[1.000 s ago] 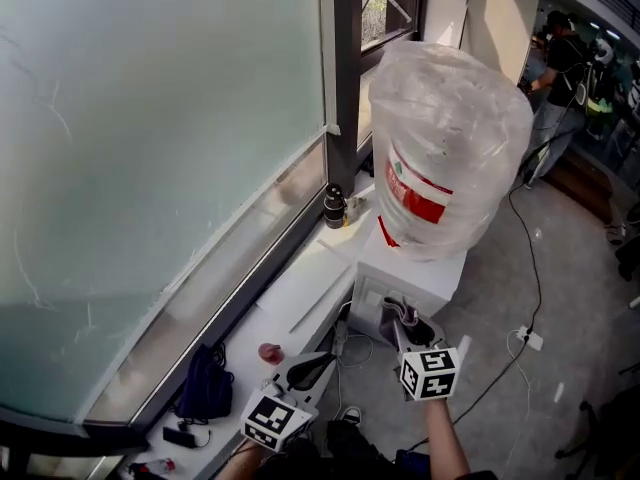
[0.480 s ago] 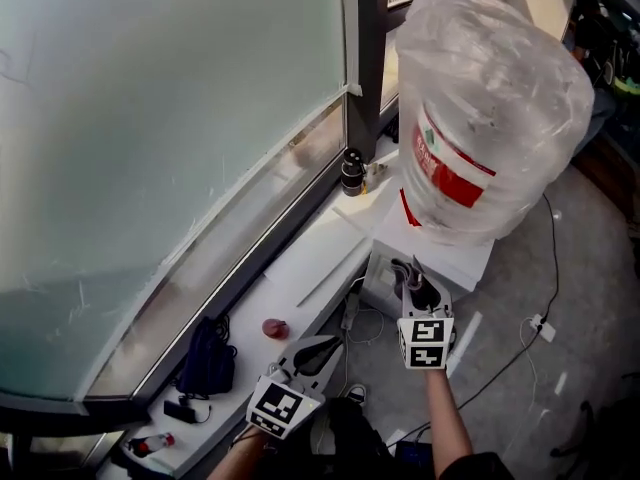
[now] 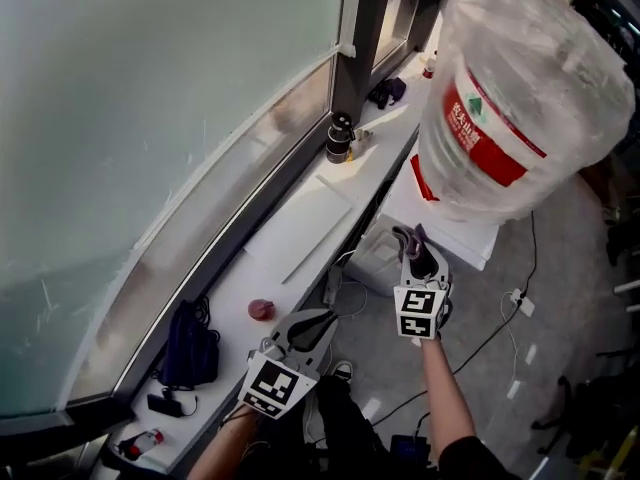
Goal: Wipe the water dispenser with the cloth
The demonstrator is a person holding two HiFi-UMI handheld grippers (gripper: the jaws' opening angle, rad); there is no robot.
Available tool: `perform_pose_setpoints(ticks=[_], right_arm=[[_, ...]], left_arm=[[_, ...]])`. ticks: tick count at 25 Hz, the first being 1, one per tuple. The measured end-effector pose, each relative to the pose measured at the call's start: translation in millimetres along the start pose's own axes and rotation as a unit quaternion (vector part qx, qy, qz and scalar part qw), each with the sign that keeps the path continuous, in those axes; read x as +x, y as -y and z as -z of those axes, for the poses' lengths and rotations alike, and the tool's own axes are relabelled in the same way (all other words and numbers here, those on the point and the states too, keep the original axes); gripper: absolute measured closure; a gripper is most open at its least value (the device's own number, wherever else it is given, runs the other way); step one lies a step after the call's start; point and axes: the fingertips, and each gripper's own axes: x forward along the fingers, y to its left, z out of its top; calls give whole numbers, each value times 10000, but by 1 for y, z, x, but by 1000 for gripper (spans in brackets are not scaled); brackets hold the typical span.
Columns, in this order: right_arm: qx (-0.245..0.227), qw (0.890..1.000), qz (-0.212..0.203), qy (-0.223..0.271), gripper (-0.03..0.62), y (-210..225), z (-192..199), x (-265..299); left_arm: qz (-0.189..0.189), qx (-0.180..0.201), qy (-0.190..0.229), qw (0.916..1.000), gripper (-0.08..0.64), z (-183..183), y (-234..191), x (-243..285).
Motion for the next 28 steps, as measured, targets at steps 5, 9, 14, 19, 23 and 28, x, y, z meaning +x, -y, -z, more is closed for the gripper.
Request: perform_pose_setpoints(ticks=[5,9,14,19,23,28], right_arm=[[-140,9986,80,-496,488,-15,49,26],[35,9961,127,-870,488,-31,85,48],[-9,9931,153,-1161,488,-50,136,80],[-327,9886,-28,-1472,488,-77,186,112],[-494,9811,-226,-1857,488,-100,230,139],[-153,9668,-378,-2521,489,-119,284,163]], left_arm=[[176,-175,-32,9997,529,31,-12,0],[173,-252,-91,9995,529,60,-23,3],[109,-352,-134,9992,529,99,-40,13],[-10,-439,-191,9989,529,131,-55,21],[-69,-525,-236,9983,529,149,-61,28],[-90,-474,-336,9983,529,165,-62,40]])
